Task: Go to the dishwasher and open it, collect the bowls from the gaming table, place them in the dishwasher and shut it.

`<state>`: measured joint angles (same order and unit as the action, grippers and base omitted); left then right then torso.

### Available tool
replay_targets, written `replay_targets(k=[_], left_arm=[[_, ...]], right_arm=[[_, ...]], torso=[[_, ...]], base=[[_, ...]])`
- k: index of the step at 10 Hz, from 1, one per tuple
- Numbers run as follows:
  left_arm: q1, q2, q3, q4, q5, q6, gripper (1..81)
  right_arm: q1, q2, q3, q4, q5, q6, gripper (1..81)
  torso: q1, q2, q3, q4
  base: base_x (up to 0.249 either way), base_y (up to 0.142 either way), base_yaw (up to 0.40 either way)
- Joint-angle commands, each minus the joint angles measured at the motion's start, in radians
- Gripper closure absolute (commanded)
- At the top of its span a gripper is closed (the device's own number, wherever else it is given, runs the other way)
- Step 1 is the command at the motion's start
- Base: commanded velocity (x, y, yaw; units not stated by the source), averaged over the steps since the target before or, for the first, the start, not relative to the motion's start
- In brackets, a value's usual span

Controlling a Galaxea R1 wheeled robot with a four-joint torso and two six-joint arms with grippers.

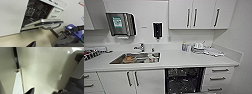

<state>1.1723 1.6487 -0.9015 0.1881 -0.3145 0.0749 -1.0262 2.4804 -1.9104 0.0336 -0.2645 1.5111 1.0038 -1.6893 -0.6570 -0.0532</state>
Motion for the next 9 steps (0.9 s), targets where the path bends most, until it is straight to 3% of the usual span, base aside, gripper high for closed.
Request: replay_targets(k=[1,2,4,5,7,9], left_arm=[[-0.072,-0.039,0.021,0.022,0.009,0.000,1.0],[-0.070,-0.035,0.016,0.022,0.009,0.000,1.0],[-0.058,0.010,-0.042,0.008,0.044,0.000,1.0],[-0.035,0.060,-0.122,0.007,0.083,-0.001,1.0],[0.040,0.179,-0.287,0.007,0.086,-0.010,1.0],[0.109,0.298,-0.441,0.007,0.086,-0.038,1.0]], right_arm=[[0.134,-0.033,0.002,0.015,-0.030,0.003,1.0],[0.125,-0.039,-0.001,0.012,-0.030,-0.006,1.0],[0.105,-0.053,-0.001,-0.040,-0.010,-0.103,1.0],[0.080,-0.052,-0.004,-0.091,-0.002,-0.198,1.0],[0.025,-0.032,-0.043,-0.168,-0.002,-0.380,1.0],[-0.042,0.008,-0.116,-0.198,-0.001,-0.509,1.0]], torso=[[0.000,0.000,0.000,0.000],[0.000,0.000,0.000,0.000],[0.000,0.000,0.000,0.000],[0.000,0.000,0.000,0.000],[0.000,0.000,0.000,0.000],[0.000,0.000,0.000,0.000]], base=[[0.000,0.000,0.000],[0.000,0.000,0.000],[0.000,0.000,0.000],[0.000,0.000,0.000],[0.000,0.000,0.000],[0.000,0.000,0.000]])
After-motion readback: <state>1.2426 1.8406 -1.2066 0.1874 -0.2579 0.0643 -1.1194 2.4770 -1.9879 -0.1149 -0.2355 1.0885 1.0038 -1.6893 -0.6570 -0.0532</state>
